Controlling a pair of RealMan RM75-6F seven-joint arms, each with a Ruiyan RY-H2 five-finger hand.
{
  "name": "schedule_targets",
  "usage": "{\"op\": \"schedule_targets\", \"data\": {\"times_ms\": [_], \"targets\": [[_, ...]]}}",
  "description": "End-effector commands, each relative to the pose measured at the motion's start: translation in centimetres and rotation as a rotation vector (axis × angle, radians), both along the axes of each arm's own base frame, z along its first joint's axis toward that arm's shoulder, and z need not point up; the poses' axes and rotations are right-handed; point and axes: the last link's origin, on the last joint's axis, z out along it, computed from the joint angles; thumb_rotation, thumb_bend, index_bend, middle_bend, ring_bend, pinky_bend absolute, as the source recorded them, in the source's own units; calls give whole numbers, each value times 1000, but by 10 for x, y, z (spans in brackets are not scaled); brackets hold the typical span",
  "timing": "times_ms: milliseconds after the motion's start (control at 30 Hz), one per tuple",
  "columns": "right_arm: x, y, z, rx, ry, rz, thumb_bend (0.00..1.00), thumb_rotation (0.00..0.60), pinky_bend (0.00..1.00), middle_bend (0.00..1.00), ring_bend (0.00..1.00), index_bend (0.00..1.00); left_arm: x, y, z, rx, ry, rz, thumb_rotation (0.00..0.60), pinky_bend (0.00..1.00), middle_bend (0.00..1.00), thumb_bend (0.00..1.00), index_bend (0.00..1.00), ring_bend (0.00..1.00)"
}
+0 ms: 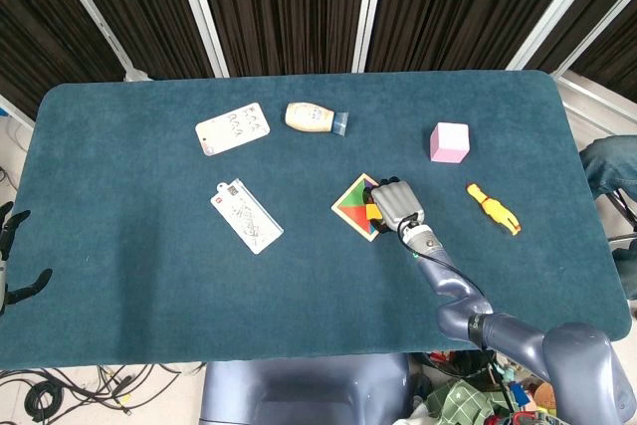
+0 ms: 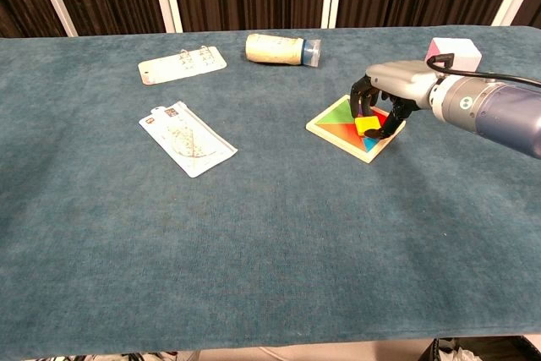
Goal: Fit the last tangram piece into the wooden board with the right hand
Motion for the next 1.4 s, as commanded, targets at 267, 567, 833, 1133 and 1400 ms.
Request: {"op": "schedule_targets", "data": {"times_ms": [267, 567, 833, 1133, 1400], "targets": [[1, 0, 0, -1, -5, 5, 275, 600, 234, 522, 290, 431, 0, -1, 0, 2, 1, -1, 600, 0, 38, 227, 160, 0], [0, 0, 1, -2, -2, 1, 275, 600, 234, 522, 290, 431, 0, 0, 0, -2, 1, -1, 600, 0, 38, 227, 160, 0], [0, -1, 1, -4, -2, 0, 274, 600, 234, 511, 287, 430, -1, 0, 0, -1, 1, 1, 600, 0, 38, 227, 160, 0], [1, 0, 1, -1, -4, -1, 269, 600, 234, 482, 286, 431, -1, 0, 0, 0, 2, 1, 600, 0, 38, 227, 160, 0], [1, 0, 0, 2, 0, -6, 267, 600, 234, 456, 287, 431, 0, 1, 0, -1, 1, 1, 600, 0, 38, 227, 160, 0]]}}
